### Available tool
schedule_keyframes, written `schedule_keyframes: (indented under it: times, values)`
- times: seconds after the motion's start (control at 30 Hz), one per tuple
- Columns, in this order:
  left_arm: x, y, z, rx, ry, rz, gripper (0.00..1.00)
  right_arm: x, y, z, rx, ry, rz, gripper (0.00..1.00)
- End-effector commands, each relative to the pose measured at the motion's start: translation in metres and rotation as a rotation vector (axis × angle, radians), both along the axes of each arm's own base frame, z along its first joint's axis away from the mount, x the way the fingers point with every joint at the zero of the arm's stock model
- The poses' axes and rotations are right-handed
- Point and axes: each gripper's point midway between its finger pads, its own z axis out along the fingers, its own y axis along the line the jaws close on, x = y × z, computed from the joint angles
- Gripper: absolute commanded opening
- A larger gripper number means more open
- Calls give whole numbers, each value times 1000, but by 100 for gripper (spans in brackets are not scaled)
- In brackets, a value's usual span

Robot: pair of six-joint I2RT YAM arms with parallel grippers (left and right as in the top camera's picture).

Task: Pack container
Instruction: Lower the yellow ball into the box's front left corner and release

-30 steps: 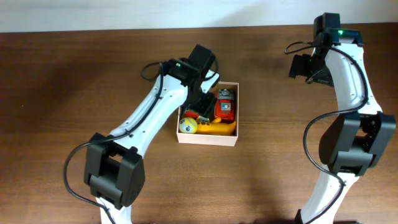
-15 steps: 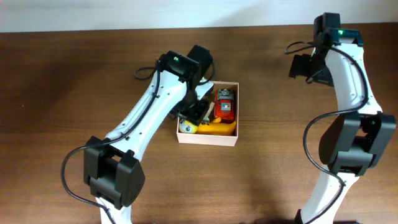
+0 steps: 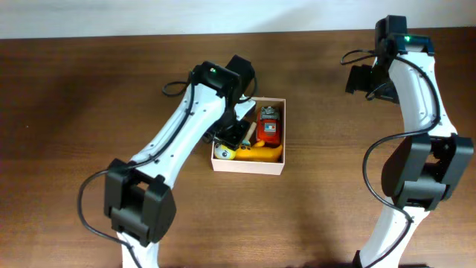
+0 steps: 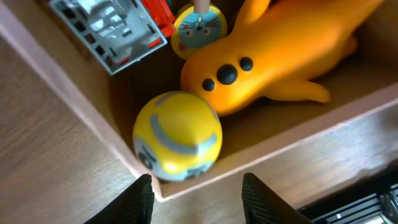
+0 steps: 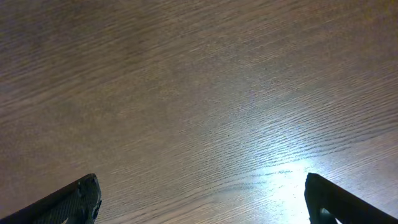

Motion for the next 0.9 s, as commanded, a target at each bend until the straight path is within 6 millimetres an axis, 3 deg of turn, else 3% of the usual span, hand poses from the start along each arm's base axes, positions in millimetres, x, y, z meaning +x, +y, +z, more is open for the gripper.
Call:
schedule_keyframes:
  times: [0.0,0.4,0.87]
  values:
    - [-1,3,-19,28,44,-19,47,0,-1,1,-7,-1,1,99]
    - [-2,1,-49,40,86,-20,47,0,-1,1,-7,-1,1,99]
    - [5,-3,-54,28,56,-20,43,0,-1,1,-7,-1,1,99]
